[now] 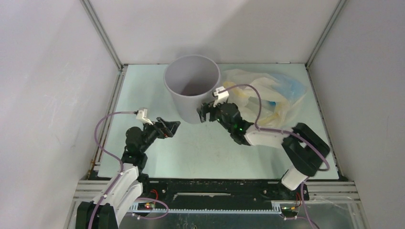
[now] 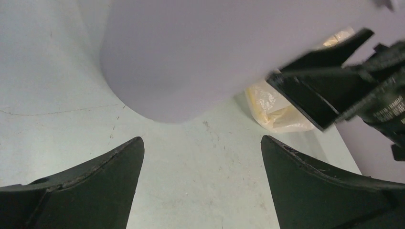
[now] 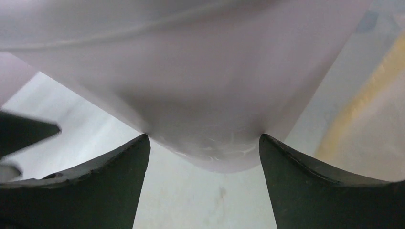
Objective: Put the trash bags into the trash bin
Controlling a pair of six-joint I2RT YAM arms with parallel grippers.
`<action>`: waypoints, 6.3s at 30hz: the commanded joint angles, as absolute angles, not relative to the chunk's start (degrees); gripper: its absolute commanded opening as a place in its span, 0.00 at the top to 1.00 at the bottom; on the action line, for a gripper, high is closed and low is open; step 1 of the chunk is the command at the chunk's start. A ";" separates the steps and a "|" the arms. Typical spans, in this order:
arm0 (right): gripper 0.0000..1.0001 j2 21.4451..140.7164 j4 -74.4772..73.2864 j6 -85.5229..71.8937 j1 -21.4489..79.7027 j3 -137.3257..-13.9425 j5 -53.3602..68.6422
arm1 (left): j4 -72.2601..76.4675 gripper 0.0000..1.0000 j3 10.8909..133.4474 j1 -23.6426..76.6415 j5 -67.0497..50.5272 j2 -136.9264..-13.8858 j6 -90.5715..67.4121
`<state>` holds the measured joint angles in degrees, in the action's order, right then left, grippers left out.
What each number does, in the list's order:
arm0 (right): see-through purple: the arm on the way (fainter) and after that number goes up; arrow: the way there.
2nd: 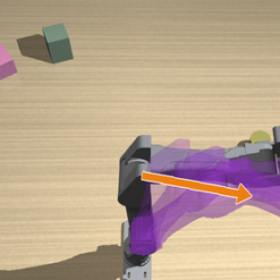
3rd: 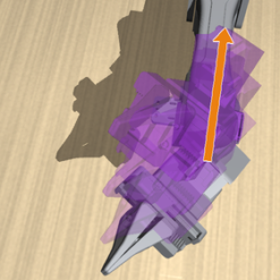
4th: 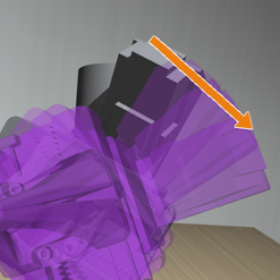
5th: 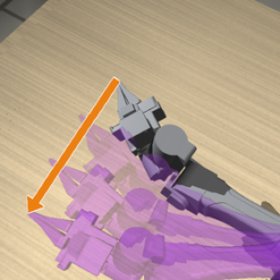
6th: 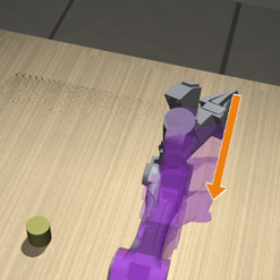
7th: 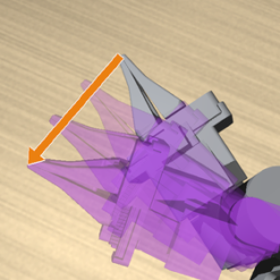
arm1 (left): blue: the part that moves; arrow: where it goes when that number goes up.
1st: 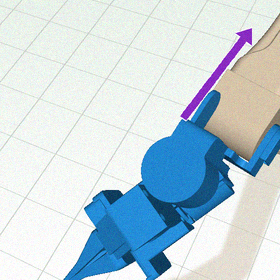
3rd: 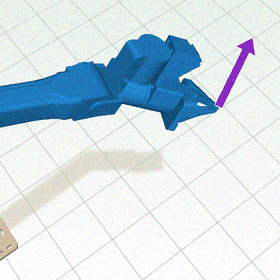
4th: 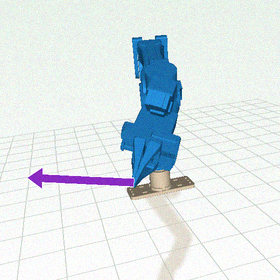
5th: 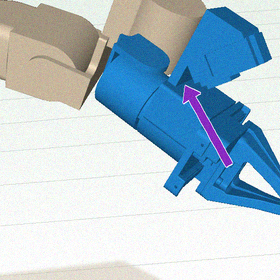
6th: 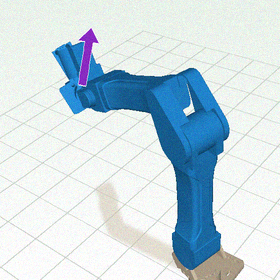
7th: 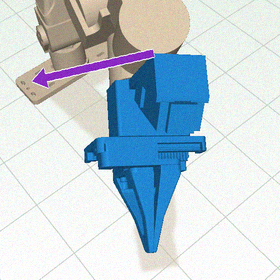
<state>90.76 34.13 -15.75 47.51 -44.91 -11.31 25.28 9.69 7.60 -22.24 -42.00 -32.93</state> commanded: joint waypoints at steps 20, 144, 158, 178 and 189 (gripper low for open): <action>0.09 73.71 14.72 -8.83 38.43 -52.28 -8.77 | 28.46 0.12 14.94 24.16 -17.26 -52.50 -27.40; 1.00 52.06 13.39 -0.93 47.10 -23.52 -29.29 | 26.78 1.00 39.78 44.97 1.06 -75.71 -38.87; 1.00 74.36 0.88 4.19 52.02 -41.03 -36.20 | 9.58 1.00 34.83 44.85 3.03 -52.00 -35.25; 1.00 104.10 -25.27 -2.04 41.15 -65.18 -38.43 | 8.43 1.00 31.45 44.82 0.85 -46.28 -35.42; 1.00 97.96 -38.33 -15.25 34.00 -68.53 -68.74 | 9.45 1.00 30.11 44.84 1.19 -45.96 -35.66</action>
<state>105.32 -32.82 -8.05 36.58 -67.24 -58.92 6.42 31.44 44.97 2.13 -46.74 -35.92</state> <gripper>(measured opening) 0.007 0.003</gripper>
